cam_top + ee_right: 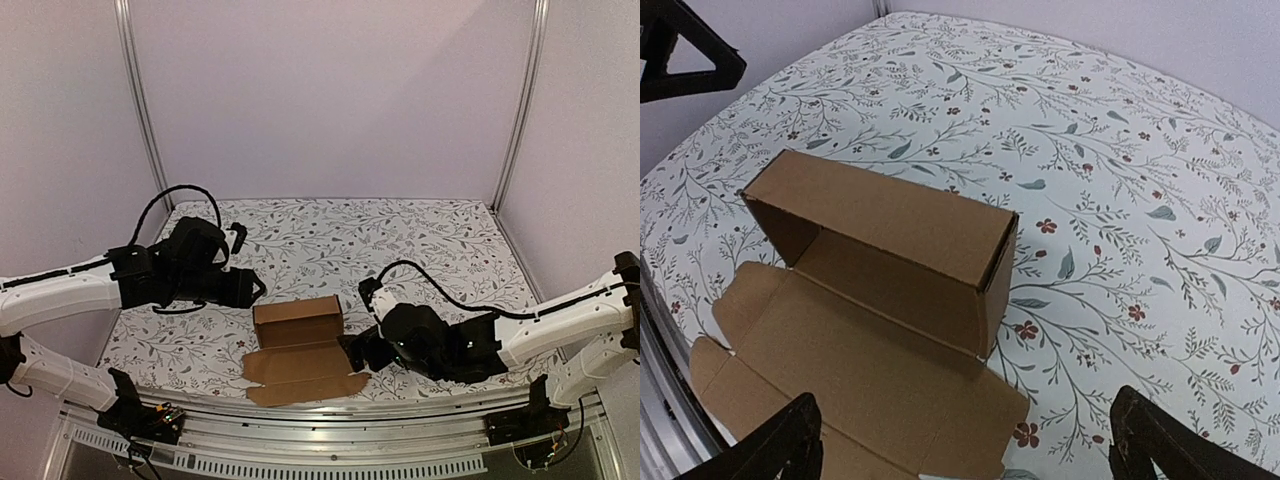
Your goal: Fold the paper box
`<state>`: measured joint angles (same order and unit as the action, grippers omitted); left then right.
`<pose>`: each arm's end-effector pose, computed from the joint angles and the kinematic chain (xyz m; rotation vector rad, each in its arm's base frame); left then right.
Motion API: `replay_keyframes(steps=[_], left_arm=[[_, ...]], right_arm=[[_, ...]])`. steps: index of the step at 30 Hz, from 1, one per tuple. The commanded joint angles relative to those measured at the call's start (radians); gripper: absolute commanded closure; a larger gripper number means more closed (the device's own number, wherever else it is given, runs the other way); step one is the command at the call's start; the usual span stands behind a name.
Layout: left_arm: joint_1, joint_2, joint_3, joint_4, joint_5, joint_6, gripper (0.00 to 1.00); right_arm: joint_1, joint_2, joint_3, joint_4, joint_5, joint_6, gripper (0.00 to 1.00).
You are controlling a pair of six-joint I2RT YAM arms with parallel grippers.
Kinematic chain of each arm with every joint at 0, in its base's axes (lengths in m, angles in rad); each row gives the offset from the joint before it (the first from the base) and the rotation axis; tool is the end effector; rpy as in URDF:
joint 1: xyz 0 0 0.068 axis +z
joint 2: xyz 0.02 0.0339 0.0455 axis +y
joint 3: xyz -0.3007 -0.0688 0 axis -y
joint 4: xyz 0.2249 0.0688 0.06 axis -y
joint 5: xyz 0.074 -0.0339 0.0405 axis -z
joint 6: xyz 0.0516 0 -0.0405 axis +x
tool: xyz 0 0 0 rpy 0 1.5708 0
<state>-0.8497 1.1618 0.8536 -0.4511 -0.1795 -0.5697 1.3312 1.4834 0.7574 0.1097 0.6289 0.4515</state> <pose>0.1544 -0.1617 0.2925 0.2398 2.3579 -0.5013 0.0998 0.2805 0.2417 -0.5619 2.0050 0.4064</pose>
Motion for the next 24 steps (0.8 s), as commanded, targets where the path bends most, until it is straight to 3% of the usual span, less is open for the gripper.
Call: replay_keyframes(steps=[1,3,10,18,24], left_arm=[[0.013,0.066,0.045,0.016,0.067,0.044,0.43],[0.012,0.087,0.052,0.022,0.08,0.048,0.43],[0.014,0.123,0.058,0.04,0.11,0.058,0.43],[0.013,0.146,0.053,0.051,0.134,0.065,0.43],[0.013,0.148,0.049,0.049,0.148,0.07,0.43]], right_arm=[[-0.09,-0.08,-0.083,-0.188,-0.294,0.22,0.01],[-0.133,-0.105,-0.11,-0.21,-0.393,0.307,0.01],[-0.138,-0.168,-0.166,-0.217,-0.487,0.458,0.03],[-0.137,-0.086,-0.155,-0.159,-0.599,0.636,0.26],[-0.137,0.008,-0.161,-0.038,-0.67,0.699,0.34]])
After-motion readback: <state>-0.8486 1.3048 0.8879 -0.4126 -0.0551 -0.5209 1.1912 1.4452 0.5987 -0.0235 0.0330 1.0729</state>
